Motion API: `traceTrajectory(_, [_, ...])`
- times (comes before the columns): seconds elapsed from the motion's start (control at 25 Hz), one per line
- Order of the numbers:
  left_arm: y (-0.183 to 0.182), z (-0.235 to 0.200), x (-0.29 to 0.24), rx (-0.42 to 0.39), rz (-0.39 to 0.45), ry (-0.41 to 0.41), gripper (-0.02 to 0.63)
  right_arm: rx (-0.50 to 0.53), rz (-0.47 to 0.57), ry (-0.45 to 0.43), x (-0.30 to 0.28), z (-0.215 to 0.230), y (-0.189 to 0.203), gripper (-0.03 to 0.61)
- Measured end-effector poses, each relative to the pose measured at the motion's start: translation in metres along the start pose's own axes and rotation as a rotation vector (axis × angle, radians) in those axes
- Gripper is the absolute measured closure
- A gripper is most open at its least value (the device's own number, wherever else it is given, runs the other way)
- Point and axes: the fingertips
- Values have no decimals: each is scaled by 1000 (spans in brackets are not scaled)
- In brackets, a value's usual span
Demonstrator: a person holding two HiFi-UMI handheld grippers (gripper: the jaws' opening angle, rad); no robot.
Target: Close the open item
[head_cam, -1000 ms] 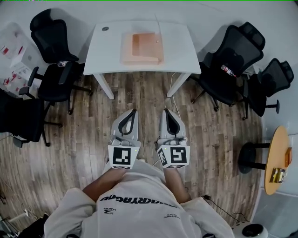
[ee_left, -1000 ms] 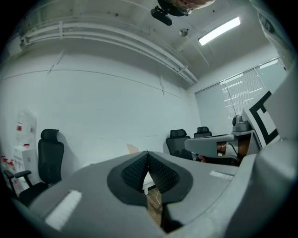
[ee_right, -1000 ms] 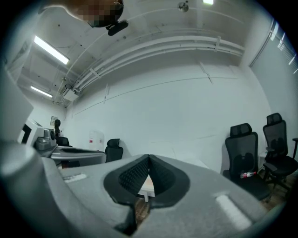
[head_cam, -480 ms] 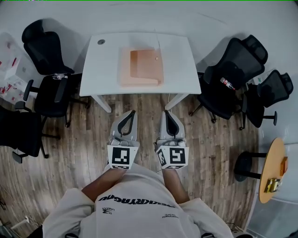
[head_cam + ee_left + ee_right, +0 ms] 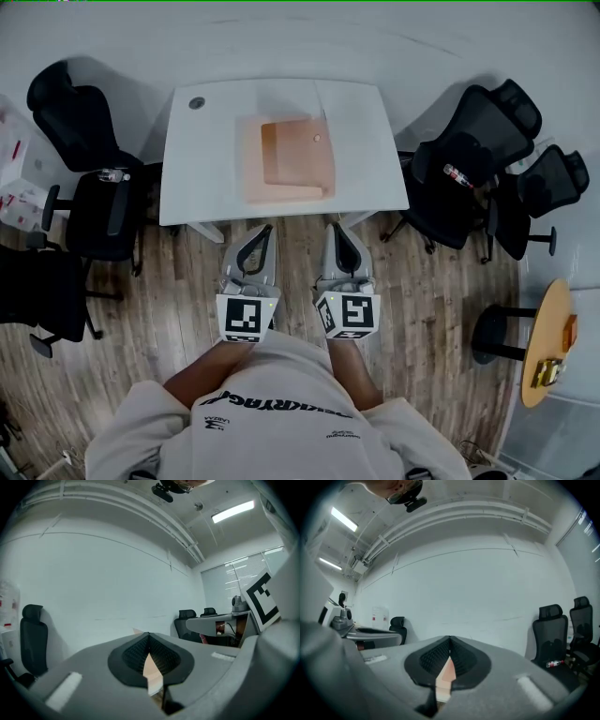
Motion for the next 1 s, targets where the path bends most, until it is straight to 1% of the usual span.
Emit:
traceTrajectory(0.16, [2, -12, -13, 20, -15, 15, 620, 7, -12, 11, -16, -2, 0, 580])
traceTrajectory(0.32, [11, -19, -24, 31, -12, 23, 620, 13, -28, 29, -25, 1, 6, 580])
traceTrajectory(0.56, [13, -22, -39, 37, -21, 30, 620, 13, -25, 64, -35, 20, 5, 580])
traceTrajectory(0.72, [20, -29, -50, 31, -22, 8, 620, 2, -38, 71, -45, 33, 12, 580])
traceTrajectory(0.84, [25, -35, -65, 31, -23, -18, 620, 1, -29, 54, -59, 43, 15, 580])
traceTrajectory(1.0, [22, -39, -90, 19, -18, -51, 620, -3, -23, 32, -79, 62, 13, 580])
Point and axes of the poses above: the fingertips, and each gripper's own axes: x backward along the fingers, z to its right, y out of its underside, and after that the axes turned 7 degrees about z, right-handed
